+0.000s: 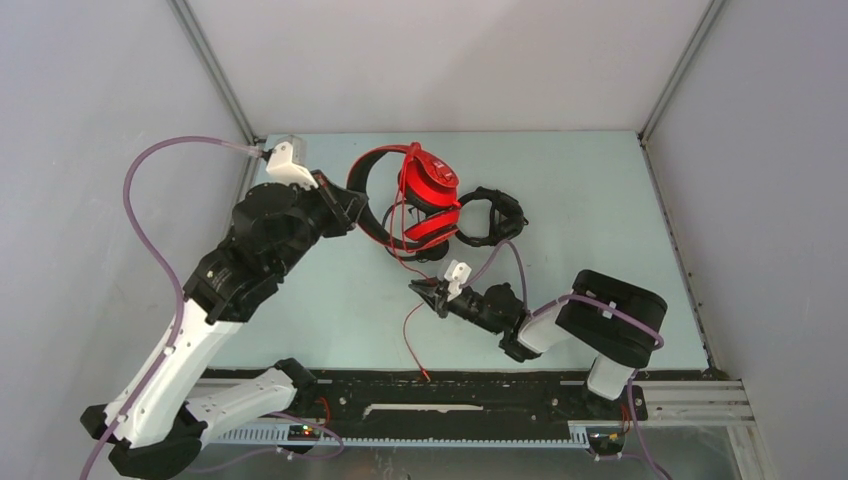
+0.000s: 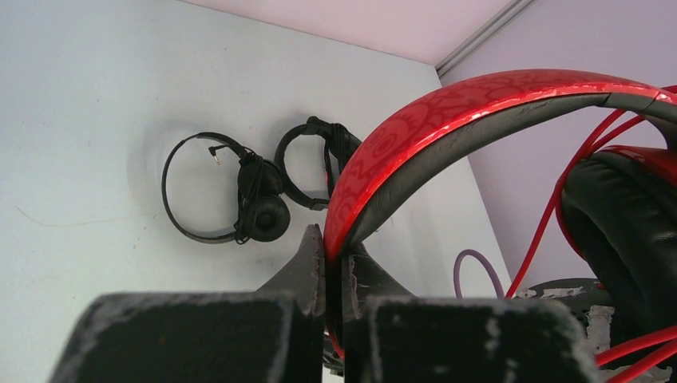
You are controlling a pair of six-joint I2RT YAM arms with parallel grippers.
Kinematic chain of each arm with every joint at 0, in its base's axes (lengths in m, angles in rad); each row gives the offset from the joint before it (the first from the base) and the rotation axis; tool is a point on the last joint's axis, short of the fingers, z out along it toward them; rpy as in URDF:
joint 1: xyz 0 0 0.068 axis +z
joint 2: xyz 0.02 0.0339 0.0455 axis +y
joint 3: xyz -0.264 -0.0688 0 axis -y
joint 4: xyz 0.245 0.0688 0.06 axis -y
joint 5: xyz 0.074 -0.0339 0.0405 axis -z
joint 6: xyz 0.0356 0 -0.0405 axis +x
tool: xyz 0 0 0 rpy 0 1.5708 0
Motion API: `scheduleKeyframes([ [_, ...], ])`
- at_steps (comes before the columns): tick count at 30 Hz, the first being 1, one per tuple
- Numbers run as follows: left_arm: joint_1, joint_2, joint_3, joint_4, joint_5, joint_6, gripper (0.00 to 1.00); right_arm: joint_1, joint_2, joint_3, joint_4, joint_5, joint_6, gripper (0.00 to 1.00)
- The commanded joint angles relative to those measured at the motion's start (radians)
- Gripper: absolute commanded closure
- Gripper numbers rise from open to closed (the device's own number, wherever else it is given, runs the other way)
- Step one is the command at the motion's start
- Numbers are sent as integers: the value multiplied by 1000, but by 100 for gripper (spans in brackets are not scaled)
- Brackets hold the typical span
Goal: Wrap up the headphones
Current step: Wrap the headphones cable around the headphones.
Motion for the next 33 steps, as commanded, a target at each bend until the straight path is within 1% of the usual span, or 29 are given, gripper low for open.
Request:
scheduleKeyframes([
  [1, 3, -9, 125, 29, 24, 12, 100, -25, 12, -30, 99, -19, 33, 95],
  [2, 4, -6, 136, 17, 25, 25, 100, -32, 6, -36, 100, -28, 34, 100],
  [5, 5, 5, 164, -13, 23, 79, 100, -67, -24, -59, 99, -63, 93, 100],
  [8, 10, 15, 199, -47, -15, 113, 100, -120, -54, -85, 99, -87, 154, 100],
  [14, 48, 0, 229, -43, -27, 135, 100, -147, -82, -111, 98, -84, 173, 100],
  [19, 74, 9, 262, -59, 20, 116, 100, -157, -82, -110, 98, -81, 190, 100],
  [23, 100, 5, 265, -66, 49, 64, 100, -171, -84, -113, 98, -74, 205, 100],
  [27, 110, 1, 266, -60, 78, 55, 100, -173, -82, -112, 98, -71, 212, 100],
  [30, 111, 7, 258, -41, 138, 97, 100, -178, -92, -105, 89, -87, 236, 100],
  [33, 115, 24, 257, -55, 231, 237, 100, -204, -135, -81, -11, -134, 294, 100],
])
